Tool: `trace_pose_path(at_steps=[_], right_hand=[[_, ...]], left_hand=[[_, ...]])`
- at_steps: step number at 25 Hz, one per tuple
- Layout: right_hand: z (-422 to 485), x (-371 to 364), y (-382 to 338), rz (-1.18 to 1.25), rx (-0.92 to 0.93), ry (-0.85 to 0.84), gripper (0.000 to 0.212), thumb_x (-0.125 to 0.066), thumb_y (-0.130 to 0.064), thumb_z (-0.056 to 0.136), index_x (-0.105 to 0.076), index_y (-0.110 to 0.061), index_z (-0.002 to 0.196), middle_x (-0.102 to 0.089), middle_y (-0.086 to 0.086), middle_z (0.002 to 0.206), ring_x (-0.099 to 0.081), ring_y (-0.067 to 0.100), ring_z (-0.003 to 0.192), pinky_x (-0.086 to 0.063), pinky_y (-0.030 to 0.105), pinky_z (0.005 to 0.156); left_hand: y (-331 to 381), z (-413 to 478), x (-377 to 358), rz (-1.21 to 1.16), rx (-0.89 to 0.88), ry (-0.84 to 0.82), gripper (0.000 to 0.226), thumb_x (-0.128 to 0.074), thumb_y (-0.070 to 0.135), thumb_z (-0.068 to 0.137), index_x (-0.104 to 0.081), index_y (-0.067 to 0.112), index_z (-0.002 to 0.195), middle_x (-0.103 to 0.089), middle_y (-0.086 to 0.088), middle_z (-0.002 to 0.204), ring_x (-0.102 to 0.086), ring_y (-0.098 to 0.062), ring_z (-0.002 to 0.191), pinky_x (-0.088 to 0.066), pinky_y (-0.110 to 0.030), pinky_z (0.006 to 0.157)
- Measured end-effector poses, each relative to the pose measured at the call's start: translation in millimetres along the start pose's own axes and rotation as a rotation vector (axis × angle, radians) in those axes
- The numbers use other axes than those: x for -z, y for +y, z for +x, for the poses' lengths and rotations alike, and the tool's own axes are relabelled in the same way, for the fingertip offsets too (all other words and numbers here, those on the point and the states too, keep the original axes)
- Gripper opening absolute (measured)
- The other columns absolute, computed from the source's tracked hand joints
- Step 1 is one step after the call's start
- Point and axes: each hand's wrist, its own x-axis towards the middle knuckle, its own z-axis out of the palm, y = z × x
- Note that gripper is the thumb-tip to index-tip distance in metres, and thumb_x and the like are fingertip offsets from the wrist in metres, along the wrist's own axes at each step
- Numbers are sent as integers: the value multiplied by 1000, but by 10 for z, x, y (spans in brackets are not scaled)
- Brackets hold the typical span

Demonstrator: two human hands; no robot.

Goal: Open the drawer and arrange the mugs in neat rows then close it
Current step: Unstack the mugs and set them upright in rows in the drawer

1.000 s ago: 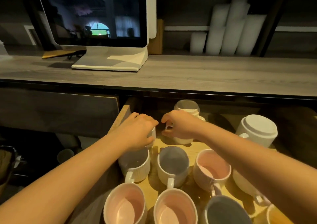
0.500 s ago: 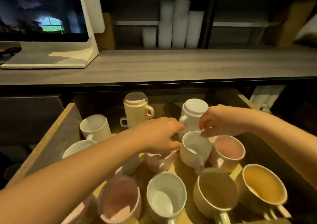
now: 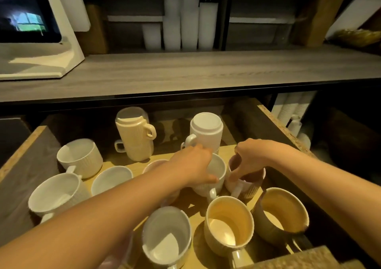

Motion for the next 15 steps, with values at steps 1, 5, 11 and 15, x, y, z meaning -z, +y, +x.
trace_pose_path(at_steps=[1,5,11,15], right_hand=[[16,16,28,10,4,-1,46,-72,-49,72,-65,-19,107,-67,-4,83,-65,12,66,-47,12,52],[8,107,158,9,-8,-22,61,-80,-35,68,-54,-20,121,-64,2,108,-64,22,93,-52,20,65],[10,98,250,-7,-31,-71,71,-81,-21,68,-45,-24,129,-55,2,121,-55,22,102,-52,22,66],[40,61,290,92,-20,-112,63,-79,-10,70,-52,-19,127,-56,5,119,-56,17,84,-45,14,44]], left_hand=[[-10,-3,-16,1,-2,0,59,-65,48,79,-46,18,125,-53,-4,119,-52,-15,98,-48,-27,78],[-45,-18,-71,-26,20,64,75,-69,56,70,-43,20,131,-47,-2,126,-47,-15,109,-45,-27,87],[-11,-56,-167,-110,62,175,75,-66,59,73,-40,22,133,-45,1,132,-45,-14,117,-41,-29,93],[9,-91,-232,-134,85,228,75,-63,60,75,-38,22,135,-45,1,133,-45,-14,119,-41,-27,93]])
